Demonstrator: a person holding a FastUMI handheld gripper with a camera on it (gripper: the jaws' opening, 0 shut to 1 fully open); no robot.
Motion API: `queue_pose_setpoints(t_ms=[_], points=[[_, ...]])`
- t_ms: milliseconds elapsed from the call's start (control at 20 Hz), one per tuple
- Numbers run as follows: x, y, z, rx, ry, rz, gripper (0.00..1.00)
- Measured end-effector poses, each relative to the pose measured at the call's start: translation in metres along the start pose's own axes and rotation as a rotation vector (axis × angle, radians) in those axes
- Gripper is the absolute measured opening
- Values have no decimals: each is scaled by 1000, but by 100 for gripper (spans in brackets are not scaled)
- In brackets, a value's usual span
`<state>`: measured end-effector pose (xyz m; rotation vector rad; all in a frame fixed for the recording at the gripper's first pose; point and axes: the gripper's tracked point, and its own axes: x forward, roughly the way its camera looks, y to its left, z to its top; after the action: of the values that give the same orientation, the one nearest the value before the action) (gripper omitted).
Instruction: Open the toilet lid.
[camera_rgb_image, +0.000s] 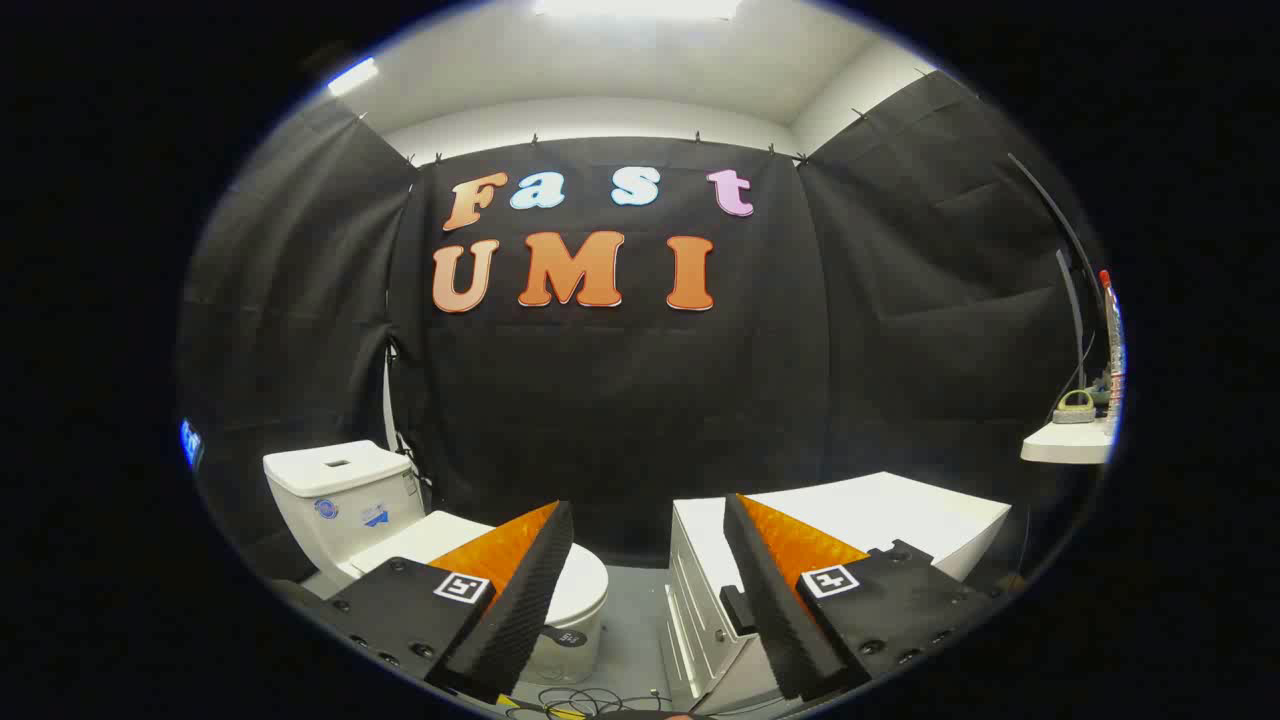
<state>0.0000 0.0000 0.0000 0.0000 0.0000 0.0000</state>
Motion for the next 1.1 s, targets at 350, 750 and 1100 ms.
queue_pose_setpoints(t_ms=[350,750,1100], points=[[0,-1,2,1,-5,-3,97],[0,1,2,-1,-6,3,97],[0,-1,1,3,-2,1,97]])
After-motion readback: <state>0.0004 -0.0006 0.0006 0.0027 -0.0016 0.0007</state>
